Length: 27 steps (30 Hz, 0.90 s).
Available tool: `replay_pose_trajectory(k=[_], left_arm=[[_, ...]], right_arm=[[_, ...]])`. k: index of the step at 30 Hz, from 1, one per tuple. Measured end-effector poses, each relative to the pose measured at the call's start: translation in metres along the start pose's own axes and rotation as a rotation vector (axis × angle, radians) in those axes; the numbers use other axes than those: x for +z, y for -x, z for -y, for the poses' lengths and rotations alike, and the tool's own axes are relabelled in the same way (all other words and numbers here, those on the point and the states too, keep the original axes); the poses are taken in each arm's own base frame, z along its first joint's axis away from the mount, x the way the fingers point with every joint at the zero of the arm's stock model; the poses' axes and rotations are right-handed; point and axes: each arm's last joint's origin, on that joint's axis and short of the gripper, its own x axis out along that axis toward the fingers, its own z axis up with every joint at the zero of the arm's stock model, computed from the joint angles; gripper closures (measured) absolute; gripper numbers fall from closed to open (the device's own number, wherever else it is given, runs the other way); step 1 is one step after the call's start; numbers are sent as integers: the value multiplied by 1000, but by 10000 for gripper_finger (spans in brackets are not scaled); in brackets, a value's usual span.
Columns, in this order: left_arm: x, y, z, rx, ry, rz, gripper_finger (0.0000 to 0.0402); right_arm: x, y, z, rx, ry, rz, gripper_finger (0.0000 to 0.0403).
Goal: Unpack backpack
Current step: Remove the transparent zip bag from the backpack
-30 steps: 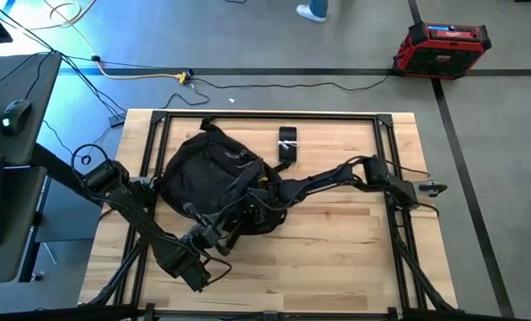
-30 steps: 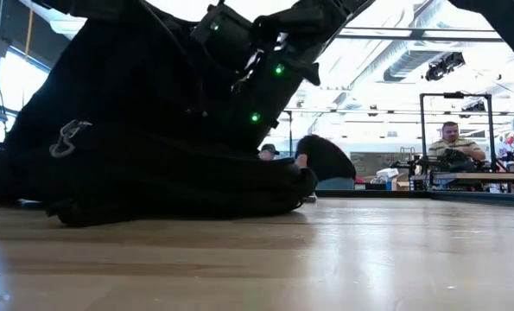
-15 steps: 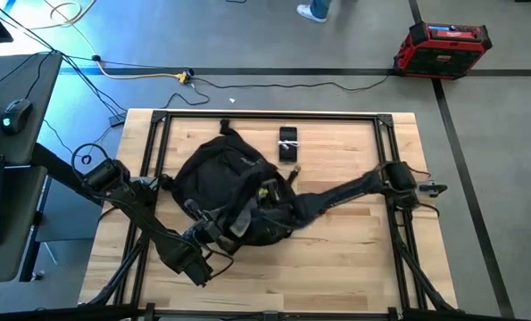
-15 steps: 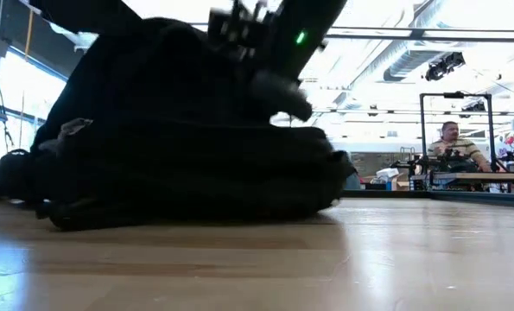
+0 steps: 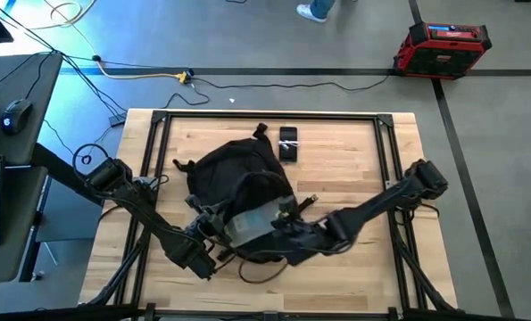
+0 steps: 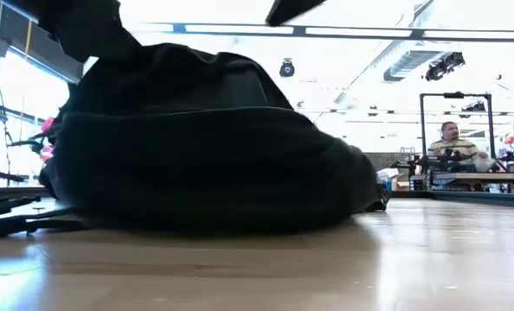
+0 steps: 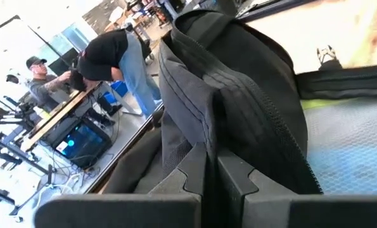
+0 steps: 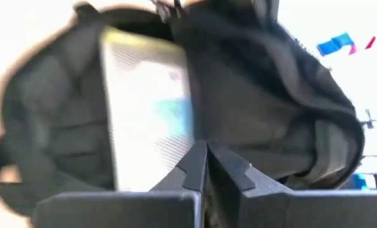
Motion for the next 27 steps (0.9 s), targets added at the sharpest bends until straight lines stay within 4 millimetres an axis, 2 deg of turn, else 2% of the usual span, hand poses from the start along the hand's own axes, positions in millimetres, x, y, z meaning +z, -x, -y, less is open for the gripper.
replay_pose_trajectory(k=[3,7,11,22,27], left_arm=[[-7,-1,-1,4,19,-5,402],[-8,2,0,-7,40,-2,402],[-8,5,1,-19,48,5,402],[-8,6,2,-24,57,11,402],[-8,6,2,-25,61,12,402]], right_arm=[[3,8,-1,55,-49,36,403],[0,-8,-3,189,-76,11,399],[-5,-33,1,219,-93,-40,366],[-34,-119,18,433,-183,-159,215],[-49,-149,19,432,-182,-217,183]])
